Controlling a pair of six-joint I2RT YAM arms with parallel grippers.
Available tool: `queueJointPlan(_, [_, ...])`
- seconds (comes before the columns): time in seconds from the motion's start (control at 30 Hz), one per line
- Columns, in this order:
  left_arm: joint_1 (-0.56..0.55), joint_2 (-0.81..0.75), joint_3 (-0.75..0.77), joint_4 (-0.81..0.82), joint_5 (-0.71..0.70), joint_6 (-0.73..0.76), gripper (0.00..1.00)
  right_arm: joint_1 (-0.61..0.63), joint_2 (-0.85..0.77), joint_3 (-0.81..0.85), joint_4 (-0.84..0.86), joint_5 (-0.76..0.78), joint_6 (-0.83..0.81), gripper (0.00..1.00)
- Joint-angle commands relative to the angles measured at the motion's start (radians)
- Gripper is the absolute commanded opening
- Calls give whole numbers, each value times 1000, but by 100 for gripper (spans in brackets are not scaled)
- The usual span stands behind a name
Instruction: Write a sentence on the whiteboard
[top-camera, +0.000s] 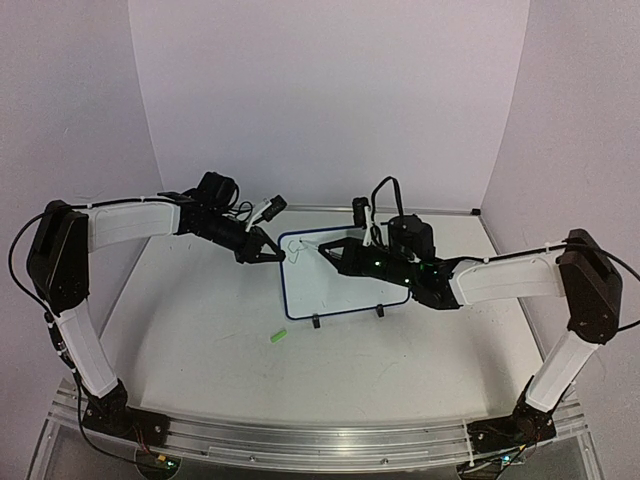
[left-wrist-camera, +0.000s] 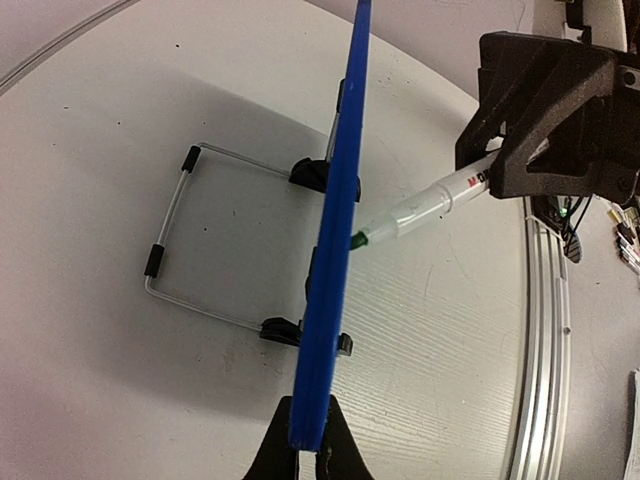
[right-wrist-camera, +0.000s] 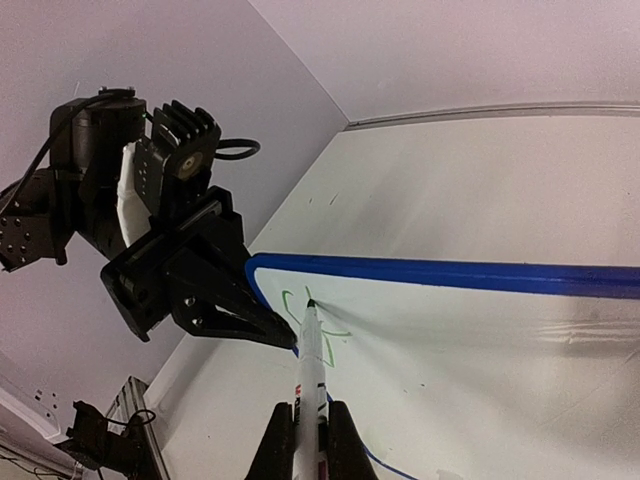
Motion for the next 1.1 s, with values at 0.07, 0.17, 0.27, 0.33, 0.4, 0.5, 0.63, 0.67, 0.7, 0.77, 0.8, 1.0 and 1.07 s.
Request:
queueJointPlan(0.07, [-11,3,28,-48,-45,23,0,-4,2,-15,-4,54,6,0])
queueJointPlan(0.17, [-11,2,28,-47,-45,24,0,-5,5,-30,-4,51,11,0])
queueJointPlan(0.27, [-11,4,28,-47,-45,24,0,-3,9,-45,-4,46,14,0])
queueJointPlan(0.33, [-11,4,28,-48,-46,24,0,-3,12,-53,-4,42,17,0])
queueJointPlan(0.4, [-11,4,28,-49,-46,24,0,-4,16,-58,-4,37,17,0])
queueJointPlan(0.5, [-11,5,28,-49,-46,24,0,-4,21,-65,-3,37,20,0])
queueJointPlan(0.63, [-11,6,28,-48,-48,24,0,-4,21,-73,-6,41,22,0])
queueJointPlan(0.67, [-11,6,29,-48,-48,24,0,-4,21,-74,-8,40,22,0])
queueJointPlan(0.7, [-11,5,29,-49,-48,24,0,-4,21,-75,-9,40,23,0])
queueJointPlan(0.77, [-11,5,30,-48,-48,25,0,-4,24,-76,-10,40,24,0])
queueJointPlan(0.8, [-11,5,29,-49,-48,25,0,-4,25,-76,-12,39,25,0])
queueJointPlan(1.0, [-11,4,29,-51,-49,25,0,-4,29,-72,-22,37,26,0])
queueJointPlan(1.07, [-11,3,29,-51,-50,25,0,-3,26,-73,-28,38,27,0])
